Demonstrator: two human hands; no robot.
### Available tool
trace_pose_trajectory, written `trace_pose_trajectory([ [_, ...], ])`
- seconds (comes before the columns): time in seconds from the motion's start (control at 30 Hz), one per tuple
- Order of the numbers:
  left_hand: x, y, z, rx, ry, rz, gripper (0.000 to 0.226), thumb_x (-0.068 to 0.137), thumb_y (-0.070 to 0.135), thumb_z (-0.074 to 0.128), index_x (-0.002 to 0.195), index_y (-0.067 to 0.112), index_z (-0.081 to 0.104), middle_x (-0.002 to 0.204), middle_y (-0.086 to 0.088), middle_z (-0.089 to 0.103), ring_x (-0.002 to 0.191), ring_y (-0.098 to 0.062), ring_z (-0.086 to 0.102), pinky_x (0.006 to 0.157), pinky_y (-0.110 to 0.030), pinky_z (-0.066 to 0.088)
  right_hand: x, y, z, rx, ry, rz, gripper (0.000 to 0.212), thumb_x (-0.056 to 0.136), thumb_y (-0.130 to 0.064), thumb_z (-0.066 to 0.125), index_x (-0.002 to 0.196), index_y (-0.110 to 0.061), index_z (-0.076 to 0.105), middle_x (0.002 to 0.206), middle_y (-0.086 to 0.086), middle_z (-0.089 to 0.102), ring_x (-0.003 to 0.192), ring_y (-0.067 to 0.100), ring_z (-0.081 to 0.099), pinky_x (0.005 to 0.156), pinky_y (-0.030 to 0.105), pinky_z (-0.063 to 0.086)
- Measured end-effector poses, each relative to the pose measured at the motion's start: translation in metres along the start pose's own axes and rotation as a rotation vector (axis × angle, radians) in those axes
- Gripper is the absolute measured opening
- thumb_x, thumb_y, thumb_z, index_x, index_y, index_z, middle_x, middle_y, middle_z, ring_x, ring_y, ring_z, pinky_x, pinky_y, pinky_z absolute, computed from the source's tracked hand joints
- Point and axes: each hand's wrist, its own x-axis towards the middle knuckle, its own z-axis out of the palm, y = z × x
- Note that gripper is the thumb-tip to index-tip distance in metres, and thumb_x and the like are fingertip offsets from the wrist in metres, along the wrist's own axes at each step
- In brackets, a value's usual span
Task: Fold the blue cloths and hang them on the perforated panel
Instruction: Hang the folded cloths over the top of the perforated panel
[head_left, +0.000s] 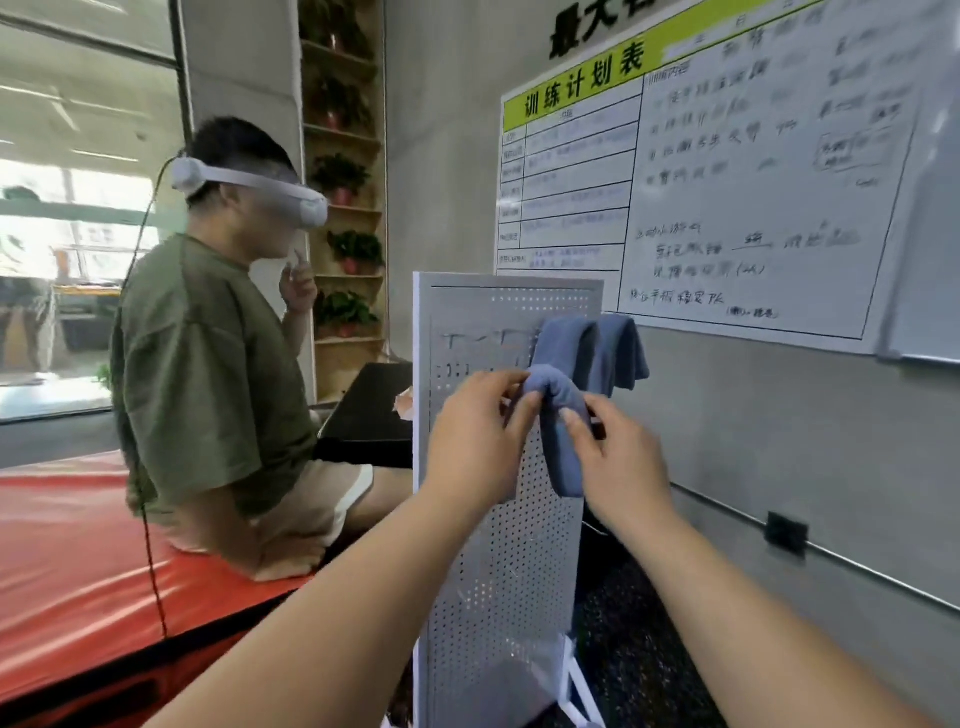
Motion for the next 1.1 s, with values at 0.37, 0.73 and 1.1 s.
trace_pose_trajectory([
  [0.37, 0.120, 0.034, -0.009, 0.352, 0.055, 0.175, 0.023, 0.107, 0.039, 0.058, 0.112, 0.026, 0.076, 0.100, 0.000, 0.075, 0.092, -0.026, 0.066, 0.079, -0.047, 0.057, 0.119, -0.003, -0.020, -0.084, 0.041, -0.013, 0.025, 0.108, -0.041, 0.057, 0.123, -0.026, 0.071, 0.107, 0.005, 0.077, 0.090, 0.025, 0.066, 0.071, 0.035, 0.049],
  [0.73, 0.157, 0.020, 0.006, 0.543, 0.065, 0.188, 0.027, 0.109, 0.039, 0.053, 0.124, 0.029, 0.074, 0.119, 0.000, 0.072, 0.108, -0.026, 0.064, 0.094, -0.042, 0.045, 0.165, 0.016, 0.013, -0.131, -0.067, 0.061, 0.026, 0.111, -0.041, 0.050, 0.129, -0.031, 0.064, 0.114, 0.005, 0.072, 0.088, 0.027, 0.056, 0.069, 0.034, 0.040],
  [1.1, 0.171, 0.000, 0.010, 0.512, 0.045, 0.171, 0.027, 0.107, 0.038, 0.059, 0.123, 0.024, 0.076, 0.116, -0.003, 0.070, 0.102, -0.030, 0.066, 0.083, -0.043, 0.055, 0.190, 0.026, 0.026, 0.005, -0.161, 0.058, 0.019, 0.110, -0.041, 0.050, 0.118, -0.030, 0.063, 0.111, 0.002, 0.070, 0.101, 0.028, 0.063, 0.080, 0.036, 0.043],
])
